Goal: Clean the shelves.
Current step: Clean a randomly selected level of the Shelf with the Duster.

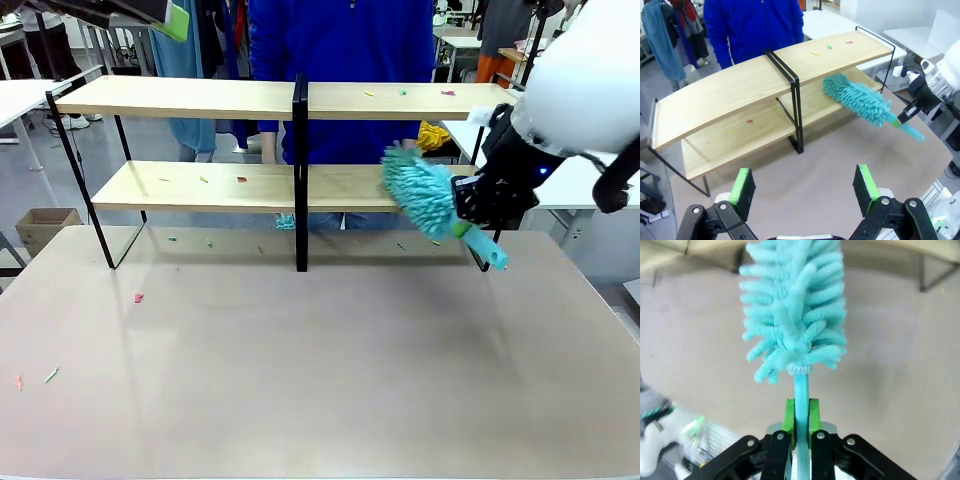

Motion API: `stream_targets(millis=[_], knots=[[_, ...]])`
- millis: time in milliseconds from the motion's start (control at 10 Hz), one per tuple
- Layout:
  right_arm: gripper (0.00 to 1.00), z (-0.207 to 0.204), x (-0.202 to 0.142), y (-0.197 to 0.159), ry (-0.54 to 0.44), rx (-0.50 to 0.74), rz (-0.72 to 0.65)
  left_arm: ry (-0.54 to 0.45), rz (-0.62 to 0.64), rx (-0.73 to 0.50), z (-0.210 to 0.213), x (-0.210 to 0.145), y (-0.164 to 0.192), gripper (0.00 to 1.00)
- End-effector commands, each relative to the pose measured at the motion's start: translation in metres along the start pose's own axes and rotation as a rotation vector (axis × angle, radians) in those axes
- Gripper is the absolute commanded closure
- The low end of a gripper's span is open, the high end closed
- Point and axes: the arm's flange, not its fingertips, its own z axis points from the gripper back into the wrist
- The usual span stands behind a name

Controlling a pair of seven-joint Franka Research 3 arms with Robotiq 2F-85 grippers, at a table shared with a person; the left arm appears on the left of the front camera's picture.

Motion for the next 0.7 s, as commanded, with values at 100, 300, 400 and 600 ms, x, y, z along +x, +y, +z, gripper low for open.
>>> stream_targets(millis=[100, 300, 400, 600], knots=[[0.88, 0.049, -0.016, -0.055, 0.352, 0.364, 0.056, -0.007, -0.005, -0.002, 0.0, -0.001, 0.002, 0.0], [0.88, 0.077, -0.036, -0.086, 0.572, 0.533, 0.1, -0.007, -0.005, -0.002, 0.0, -0.001, 0.002, 0.0], [0.88, 0.089, -0.047, -0.107, 0.715, 0.576, 0.112, -0.007, -0.005, -0.002, 0.0, -0.001, 0.002, 0.0], [0.88, 0.13, -0.077, -0.153, 0.8, 0.699, 0.222, -0.007, -0.005, -0.002, 0.0, -0.001, 0.002, 0.0]])
